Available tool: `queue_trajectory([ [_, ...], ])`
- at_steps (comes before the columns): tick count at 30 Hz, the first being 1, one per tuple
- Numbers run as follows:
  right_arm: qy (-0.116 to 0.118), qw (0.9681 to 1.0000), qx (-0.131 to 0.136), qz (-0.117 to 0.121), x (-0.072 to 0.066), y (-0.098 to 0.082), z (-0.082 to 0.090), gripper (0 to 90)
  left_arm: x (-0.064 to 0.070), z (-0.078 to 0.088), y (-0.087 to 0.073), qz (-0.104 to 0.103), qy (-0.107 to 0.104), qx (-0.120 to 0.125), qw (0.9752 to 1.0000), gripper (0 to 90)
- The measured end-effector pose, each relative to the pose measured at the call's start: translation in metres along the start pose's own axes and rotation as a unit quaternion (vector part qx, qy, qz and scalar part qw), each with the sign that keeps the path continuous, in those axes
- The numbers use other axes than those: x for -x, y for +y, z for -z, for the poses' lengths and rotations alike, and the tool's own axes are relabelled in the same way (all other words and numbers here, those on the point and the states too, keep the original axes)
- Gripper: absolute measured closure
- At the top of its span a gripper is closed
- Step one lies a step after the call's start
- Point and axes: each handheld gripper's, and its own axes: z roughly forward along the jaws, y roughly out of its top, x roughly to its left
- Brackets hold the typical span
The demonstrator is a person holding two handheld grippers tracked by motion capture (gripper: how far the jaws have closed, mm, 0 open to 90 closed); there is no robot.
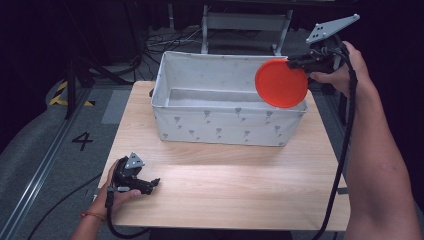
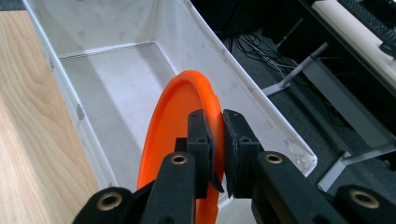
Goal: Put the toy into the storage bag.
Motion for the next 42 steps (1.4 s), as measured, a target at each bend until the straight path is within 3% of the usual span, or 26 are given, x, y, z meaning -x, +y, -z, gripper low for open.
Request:
queue_trajectory([
  [15,0.026,0.9996,-0.013,0.001,-0.004,-0.016,-0.032,82.3,0.000,0.000,0.000,-0.001,0.000,-0.001,1.0000,0.5],
  [22,0.041,0.9988,-0.020,0.016,-0.012,-0.025,-0.042,82.0,0.000,0.000,0.000,-0.001,0.000,-0.001,1.0000,0.5],
  [29,0.069,0.9961,-0.037,0.042,-0.018,-0.033,-0.051,81.7,0.000,0.000,0.000,-0.001,0.000,-0.001,1.0000,0.5],
  [35,0.080,0.9944,-0.048,0.049,-0.020,-0.039,-0.056,81.6,0.000,0.000,0.000,-0.001,0.000,-0.001,1.0000,0.5],
  [42,0.090,0.9901,-0.085,0.066,-0.025,-0.045,-0.066,81.6,0.000,0.000,0.000,-0.001,0.000,-0.001,1.0000,0.5],
])
